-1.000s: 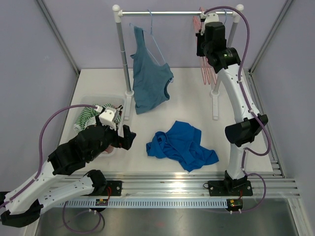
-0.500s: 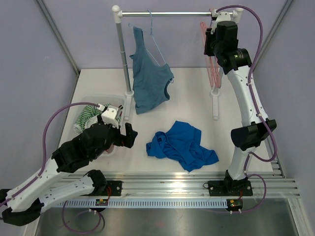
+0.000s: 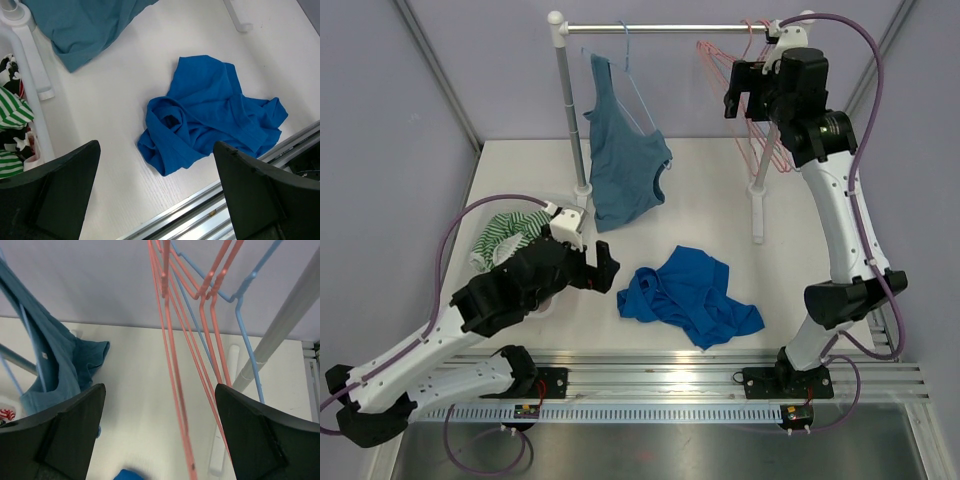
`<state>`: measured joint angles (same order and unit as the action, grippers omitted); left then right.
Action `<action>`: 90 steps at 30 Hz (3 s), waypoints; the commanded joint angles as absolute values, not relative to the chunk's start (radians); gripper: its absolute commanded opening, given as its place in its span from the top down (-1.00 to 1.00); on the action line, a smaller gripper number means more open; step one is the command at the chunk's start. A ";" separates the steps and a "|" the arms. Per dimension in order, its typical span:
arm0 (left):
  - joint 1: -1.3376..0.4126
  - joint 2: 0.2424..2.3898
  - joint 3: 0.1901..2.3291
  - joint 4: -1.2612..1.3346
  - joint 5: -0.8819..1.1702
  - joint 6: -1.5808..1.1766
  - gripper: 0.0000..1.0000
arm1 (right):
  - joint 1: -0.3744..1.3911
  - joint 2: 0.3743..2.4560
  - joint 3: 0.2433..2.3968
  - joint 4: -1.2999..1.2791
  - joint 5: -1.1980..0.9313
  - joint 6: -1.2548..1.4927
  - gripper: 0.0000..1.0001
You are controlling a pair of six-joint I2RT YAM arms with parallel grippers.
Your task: Remove the tank top from the hanger
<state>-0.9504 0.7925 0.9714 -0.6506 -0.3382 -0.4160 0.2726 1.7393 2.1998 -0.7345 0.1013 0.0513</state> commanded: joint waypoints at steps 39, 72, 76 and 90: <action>-1.235 2.036 1.316 -0.382 -0.175 -0.425 -0.71 | 0.272 0.727 1.359 -0.614 -0.265 0.219 -0.99; -0.860 1.051 1.510 -1.062 -0.902 -0.441 1.00 | 0.272 0.718 1.328 -0.496 -0.293 0.218 -0.99; -0.507 1.067 1.500 -0.976 -0.700 -0.341 1.00 | 0.272 0.722 1.312 -0.465 -0.314 0.232 -0.99; -0.005 1.428 1.355 -0.873 -0.185 -0.307 1.00 | 0.272 0.758 1.244 -0.367 -0.390 0.265 -0.99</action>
<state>-0.0330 1.3659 1.4139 -0.9173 -0.2832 -0.3187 0.2726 0.7475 1.2480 -0.4450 -0.3466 0.2489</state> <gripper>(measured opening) 0.077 0.993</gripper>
